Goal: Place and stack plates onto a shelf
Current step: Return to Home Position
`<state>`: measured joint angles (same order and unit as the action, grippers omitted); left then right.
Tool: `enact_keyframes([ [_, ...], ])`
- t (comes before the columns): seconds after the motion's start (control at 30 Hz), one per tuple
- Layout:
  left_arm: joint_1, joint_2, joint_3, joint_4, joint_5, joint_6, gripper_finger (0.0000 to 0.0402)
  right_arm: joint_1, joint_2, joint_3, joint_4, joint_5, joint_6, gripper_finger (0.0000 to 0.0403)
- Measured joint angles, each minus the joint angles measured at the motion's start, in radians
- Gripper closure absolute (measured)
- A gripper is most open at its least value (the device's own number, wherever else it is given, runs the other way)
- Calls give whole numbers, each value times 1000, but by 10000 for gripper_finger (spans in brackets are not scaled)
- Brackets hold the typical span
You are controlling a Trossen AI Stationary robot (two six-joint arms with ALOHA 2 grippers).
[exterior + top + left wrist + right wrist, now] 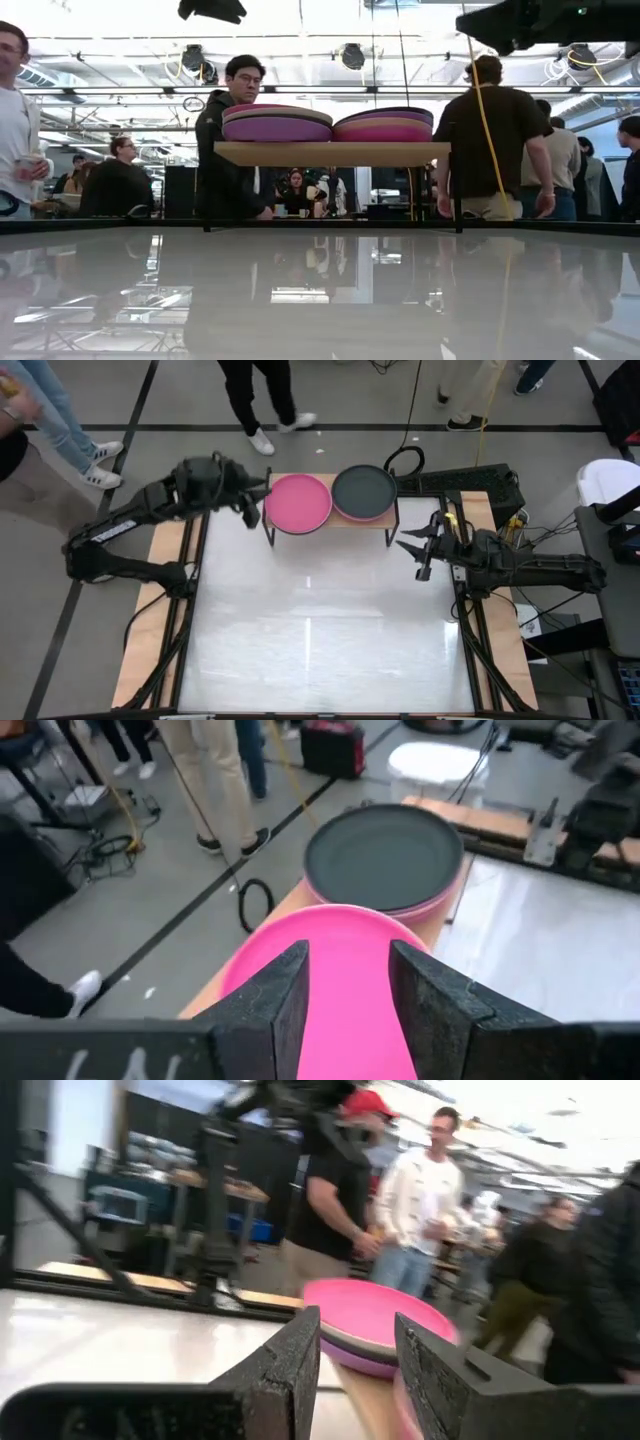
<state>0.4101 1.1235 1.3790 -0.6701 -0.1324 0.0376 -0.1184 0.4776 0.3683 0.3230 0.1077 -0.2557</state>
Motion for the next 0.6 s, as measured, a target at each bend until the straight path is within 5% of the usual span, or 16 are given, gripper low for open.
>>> enact_keyframes([
  [0.13, -69, -121, -225, 223, -13, -25, 257, -1, -49, 0, -75, 97, -18, 291],
  [0.33, -158, -289, -556, 574, -14, -44, 257, -1, -73, 0, -114, 103, -19, 291],
  [0.6, -219, -450, -807, 717, -15, -97, 257, 2, -114, 0, -159, 101, -11, 299],
])
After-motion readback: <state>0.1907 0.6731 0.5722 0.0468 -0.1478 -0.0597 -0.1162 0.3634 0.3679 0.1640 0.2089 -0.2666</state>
